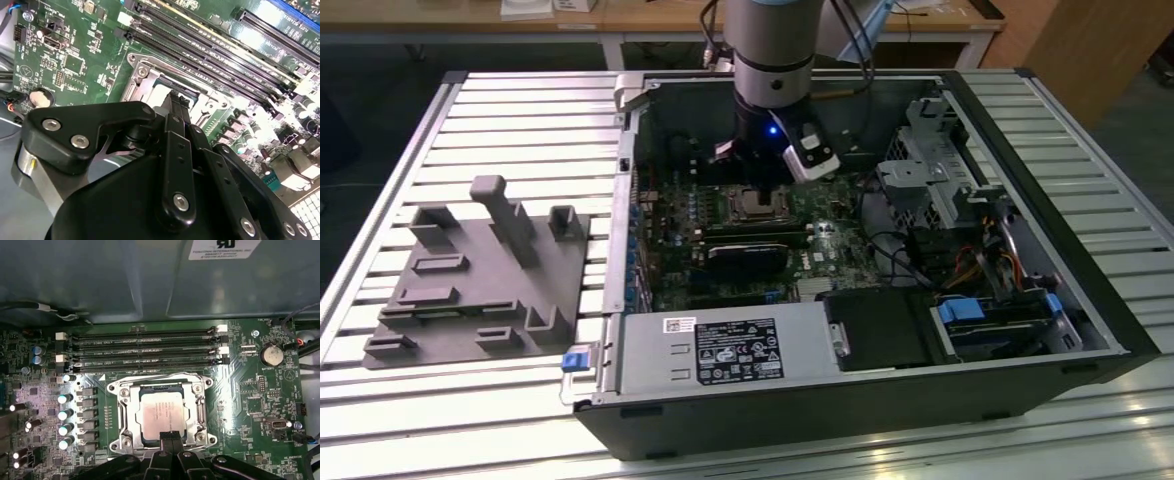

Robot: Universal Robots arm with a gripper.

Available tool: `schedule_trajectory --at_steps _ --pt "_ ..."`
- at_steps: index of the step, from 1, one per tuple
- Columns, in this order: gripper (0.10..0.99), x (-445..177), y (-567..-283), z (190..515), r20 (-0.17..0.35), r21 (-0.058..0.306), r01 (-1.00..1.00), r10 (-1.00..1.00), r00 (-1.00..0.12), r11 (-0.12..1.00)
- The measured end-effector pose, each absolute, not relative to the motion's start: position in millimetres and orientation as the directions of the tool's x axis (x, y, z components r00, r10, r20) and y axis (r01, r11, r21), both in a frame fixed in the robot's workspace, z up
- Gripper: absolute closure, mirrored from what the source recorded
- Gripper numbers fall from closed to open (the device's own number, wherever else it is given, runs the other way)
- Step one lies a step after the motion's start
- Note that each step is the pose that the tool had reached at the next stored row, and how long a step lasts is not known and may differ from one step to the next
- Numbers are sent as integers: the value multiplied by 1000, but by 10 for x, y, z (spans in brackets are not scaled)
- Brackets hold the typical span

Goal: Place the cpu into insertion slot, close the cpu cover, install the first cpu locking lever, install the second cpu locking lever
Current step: 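Install the second cpu locking lever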

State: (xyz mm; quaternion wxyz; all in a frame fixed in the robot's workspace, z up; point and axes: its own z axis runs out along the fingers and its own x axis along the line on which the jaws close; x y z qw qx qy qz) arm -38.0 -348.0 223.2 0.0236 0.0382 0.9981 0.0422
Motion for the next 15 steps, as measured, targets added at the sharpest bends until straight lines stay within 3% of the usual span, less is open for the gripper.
schedule_trajectory --at_steps 15 --pt "980 -385 -3404 2222 -44 86 73 77 -996 994"
